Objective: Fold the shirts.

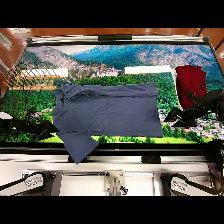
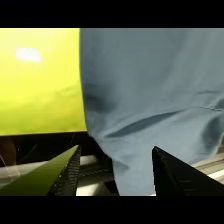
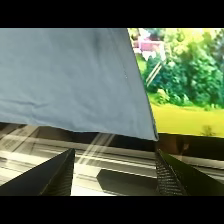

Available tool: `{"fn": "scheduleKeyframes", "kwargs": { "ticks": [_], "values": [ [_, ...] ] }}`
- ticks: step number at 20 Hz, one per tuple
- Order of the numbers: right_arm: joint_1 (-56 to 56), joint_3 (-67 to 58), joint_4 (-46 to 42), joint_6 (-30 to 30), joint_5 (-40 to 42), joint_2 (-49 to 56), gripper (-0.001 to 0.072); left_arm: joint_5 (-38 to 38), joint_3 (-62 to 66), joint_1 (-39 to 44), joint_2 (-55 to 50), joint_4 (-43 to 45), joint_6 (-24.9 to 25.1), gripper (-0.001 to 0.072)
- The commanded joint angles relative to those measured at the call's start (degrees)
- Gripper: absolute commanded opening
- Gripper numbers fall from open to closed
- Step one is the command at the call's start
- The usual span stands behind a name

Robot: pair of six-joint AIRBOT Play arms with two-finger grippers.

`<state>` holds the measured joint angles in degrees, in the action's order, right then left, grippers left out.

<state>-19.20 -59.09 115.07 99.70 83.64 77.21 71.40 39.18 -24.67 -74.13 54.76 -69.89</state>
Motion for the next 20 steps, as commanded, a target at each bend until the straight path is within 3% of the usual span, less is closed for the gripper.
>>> {"fn": "scheduleKeyframes", "kwargs": {
  "ticks": [1,3,5,6,7,8,12,20],
  "values": [
    [0.0,0.1,-0.1,0.0,0.9,0.0,0.0611,-6.1,-2.5,2.8,-0.7,-0.6,-0.4,0.0509],
    [0.0,0.1,-0.1,0.0,0.6,0.0,0.0611,-8.4,-3.2,4.4,-0.7,-1.1,-0.5,0.0483],
    [0.0,0.1,-0.1,-0.6,-0.2,0.0,0.0611,-10.3,-3.1,5.6,-0.7,-1.3,-1.4,0.0368],
    [0.0,0.4,-0.1,-1.1,-0.7,0.0,0.0624,-10.9,-3.1,5.8,-0.7,-1.3,-2.3,0.0277],
    [0.0,1.4,-0.3,-1.1,-1.4,0.0,0.064,-10.9,-3.1,5.7,-0.7,-1.4,-2.9,0.0083],
    [0.0,3.0,-0.7,-1.3,-2.7,0.0,0.064,-10.6,-3.0,5.8,-0.7,-1.4,-2.8,0.0035],
    [0.0,7.7,0.4,-3.0,-9.7,2.4,0.0639,-7.1,-2.3,5.8,-0.6,-1.3,-2.5,0.0034],
    [0.9,7.7,0.5,-2.8,-7.8,7.7,0.0637,-6.8,-1.0,5.7,-0.2,-1.3,-1.7,0.0034]
  ]
}}
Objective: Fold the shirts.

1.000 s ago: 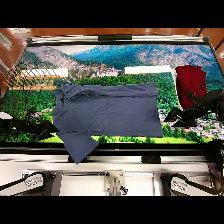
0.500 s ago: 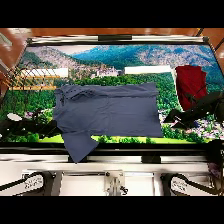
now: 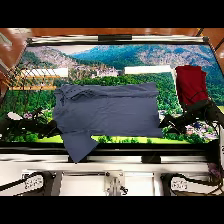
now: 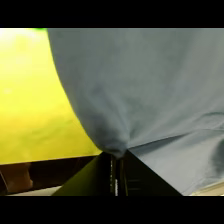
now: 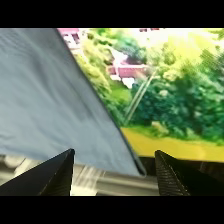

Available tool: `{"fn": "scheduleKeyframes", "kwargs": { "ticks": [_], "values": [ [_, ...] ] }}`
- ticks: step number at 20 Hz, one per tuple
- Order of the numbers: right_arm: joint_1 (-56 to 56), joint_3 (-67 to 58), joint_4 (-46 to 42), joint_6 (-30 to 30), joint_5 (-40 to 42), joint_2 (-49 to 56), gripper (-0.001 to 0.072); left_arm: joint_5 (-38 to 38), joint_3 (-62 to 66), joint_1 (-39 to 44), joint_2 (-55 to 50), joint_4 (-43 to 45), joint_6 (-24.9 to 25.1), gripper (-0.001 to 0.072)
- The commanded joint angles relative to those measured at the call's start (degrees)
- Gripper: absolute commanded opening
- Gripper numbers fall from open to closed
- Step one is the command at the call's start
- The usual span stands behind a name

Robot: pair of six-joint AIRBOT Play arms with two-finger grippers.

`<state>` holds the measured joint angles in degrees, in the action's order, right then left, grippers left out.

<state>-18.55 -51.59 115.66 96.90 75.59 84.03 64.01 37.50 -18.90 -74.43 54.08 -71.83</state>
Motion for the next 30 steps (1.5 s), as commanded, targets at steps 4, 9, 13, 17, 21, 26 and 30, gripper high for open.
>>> {"fn": "scheduleKeyframes", "kwargs": {
  "ticks": [4,9,13,17,21,26,30],
  "values": [
    [3.1,0.2,-0.1,1.0,-0.5,0.9,0.0636,1.0,2.9,0.0,0.2,-0.6,0.2,0.0034],
    [9.8,0.2,0.9,-0.1,-3.7,0.9,0.0429,2.3,4.0,0.0,0.2,-0.7,0.2,0.0034],
    [11.6,-0.4,1.1,2.0,-3.4,0.2,0.0066,4.5,7.5,0.0,1.4,-0.6,2.4,0.0032],
    [11.6,-10.2,3.7,7.9,-3.2,-8.1,0.0066,4.6,19.9,0.0,9.5,-0.7,6.8,0.0032],
    [11.6,-32.3,4.1,13.4,-12.3,-21.6,0.0066,4.7,46.1,0.0,17.4,-0.9,9.6,0.0033],
    [11.6,-49.0,-1.2,13.9,-24.2,-37.7,0.0066,4.2,75.7,0.0,25.9,-1.6,9.6,0.0033],
    [11.6,-50.0,-8.2,10.3,-19.7,-45.8,0.0066,1.6,81.6,0.0,32.9,1.4,3.7,0.0033]
  ]
}}
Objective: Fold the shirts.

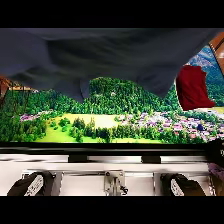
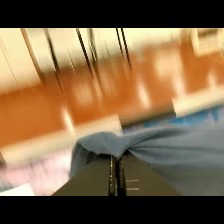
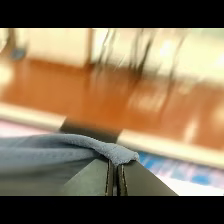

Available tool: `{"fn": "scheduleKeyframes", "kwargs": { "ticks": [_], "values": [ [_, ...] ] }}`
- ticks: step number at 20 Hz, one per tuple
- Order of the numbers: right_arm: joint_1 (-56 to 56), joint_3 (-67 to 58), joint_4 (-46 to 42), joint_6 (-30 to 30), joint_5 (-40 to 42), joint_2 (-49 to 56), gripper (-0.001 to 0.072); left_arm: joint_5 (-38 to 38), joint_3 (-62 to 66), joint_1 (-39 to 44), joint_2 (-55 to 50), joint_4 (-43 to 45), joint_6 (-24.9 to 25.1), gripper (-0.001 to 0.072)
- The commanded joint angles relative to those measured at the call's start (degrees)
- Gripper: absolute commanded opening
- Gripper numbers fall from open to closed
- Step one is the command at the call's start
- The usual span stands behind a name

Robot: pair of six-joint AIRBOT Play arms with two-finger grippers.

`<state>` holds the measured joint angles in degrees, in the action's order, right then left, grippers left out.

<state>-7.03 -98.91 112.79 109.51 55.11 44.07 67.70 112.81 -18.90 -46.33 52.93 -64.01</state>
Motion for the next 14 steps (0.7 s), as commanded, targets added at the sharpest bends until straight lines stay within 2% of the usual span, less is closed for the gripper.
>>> {"fn": "scheduleKeyframes", "kwargs": {
  "ticks": [1,4,7,10,12,13,14],
  "values": [
    [0.1,-2.7,-6.3,-3.7,2.4,-6.9,0.0066,-2.0,6.3,0.0,5.8,4.4,-5.5,0.0033],
    [0.0,-2.7,-6.9,-4.7,6.9,-7.9,0.0066,2.1,6.2,0.0,6.5,7.0,-5.9,0.0033],
    [0.0,-2.7,-9.5,-5.8,15.2,-6.2,0.0066,6.3,1.8,0.0,6.5,9.1,-5.9,0.0032],
    [0.1,-2.3,-13.8,-10.3,32.0,-0.6,0.0066,10.3,-8.1,0.0,6.5,10.2,-5.7,0.0032],
    [0.1,2.1,-16.5,-13.8,43.5,4.1,0.0066,11.2,-17.0,0.0,6.4,10.1,-5.6,0.0032],
    [0.1,6.3,-17.7,-14.0,45.3,5.9,0.0066,11.2,-22.2,0.0,6.1,10.1,-4.1,0.0032],
    [0.1,11.6,-18.7,-13.9,43.5,7.5,0.0066,11.2,-26.8,0.0,5.5,10.1,-2.6,0.0032]
  ]
}}
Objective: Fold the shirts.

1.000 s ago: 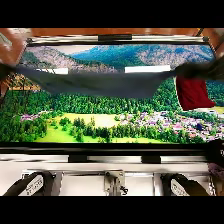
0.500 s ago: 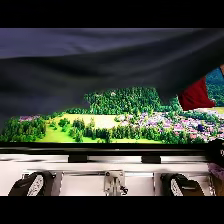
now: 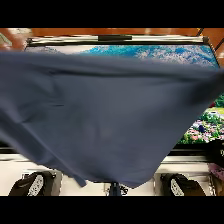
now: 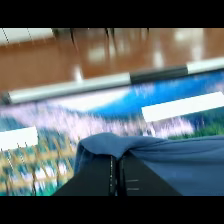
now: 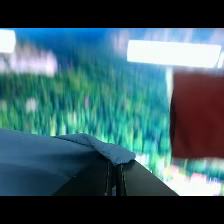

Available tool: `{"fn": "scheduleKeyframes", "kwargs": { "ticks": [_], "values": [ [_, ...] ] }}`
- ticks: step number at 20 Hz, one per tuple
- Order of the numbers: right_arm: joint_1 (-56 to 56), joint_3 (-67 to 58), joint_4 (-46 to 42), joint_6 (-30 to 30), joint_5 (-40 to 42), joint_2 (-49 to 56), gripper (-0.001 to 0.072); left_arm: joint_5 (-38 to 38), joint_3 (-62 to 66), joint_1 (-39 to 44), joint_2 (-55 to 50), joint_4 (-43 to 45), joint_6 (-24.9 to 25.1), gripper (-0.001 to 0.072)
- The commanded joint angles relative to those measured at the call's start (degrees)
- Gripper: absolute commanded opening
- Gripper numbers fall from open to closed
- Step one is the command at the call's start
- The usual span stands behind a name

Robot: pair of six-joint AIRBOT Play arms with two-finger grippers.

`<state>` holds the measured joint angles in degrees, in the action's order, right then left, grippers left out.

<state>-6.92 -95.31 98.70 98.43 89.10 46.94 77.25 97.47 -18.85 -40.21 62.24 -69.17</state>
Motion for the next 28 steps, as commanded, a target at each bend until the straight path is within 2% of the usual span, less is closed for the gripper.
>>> {"fn": "scheduleKeyframes", "kwargs": {
  "ticks": [1,3,6,11,13,15,19,23,28],
  "values": [
    [0.0,12.7,-5.0,-2.5,5.2,6.2,0.0066,1.4,-16.3,0.0,-2.0,0.8,2.7,0.0032],
    [0.0,18.9,-4.0,-2.3,-6.7,11.1,0.0066,0.2,-23.2,0.3,-6.3,-0.4,2.7,0.0033],
    [0.3,19.3,0.6,-2.9,-20.9,22.4,0.0066,-9.1,-26.3,3.6,-16.5,-1.4,2.7,0.0033],
    [4.4,19.4,4.6,-3.5,-45.4,37.4,0.0066,-31.3,-25.8,11.6,-33.1,-4.9,2.4,0.0033],
    [5.7,19.3,4.6,-5.9,-56.6,41.1,0.0066,-40.7,-25.8,13.2,-38.0,-6.0,1.4,0.0033],
    [6.0,19.3,4.6,-9.4,-64.0,43.8,0.0066,-47.1,-25.8,13.4,-41.8,-7.2,-0.9,0.0033],
    [6.0,19.3,5.0,-13.9,-71.0,47.3,0.0066,-52.2,-25.8,13.4,-47.8,-13.9,-1.2,0.0033],
    [6.8,19.4,8.8,-14.4,-75.4,48.4,0.0066,-52.5,-25.7,13.5,-51.1,-14.8,-1.2,0.0033],
    [6.7,19.4,8.8,-14.4,-67.9,51.1,0.0066,-50.2,-25.7,13.6,-51.3,-14.8,-1.2,0.0033]
  ]
}}
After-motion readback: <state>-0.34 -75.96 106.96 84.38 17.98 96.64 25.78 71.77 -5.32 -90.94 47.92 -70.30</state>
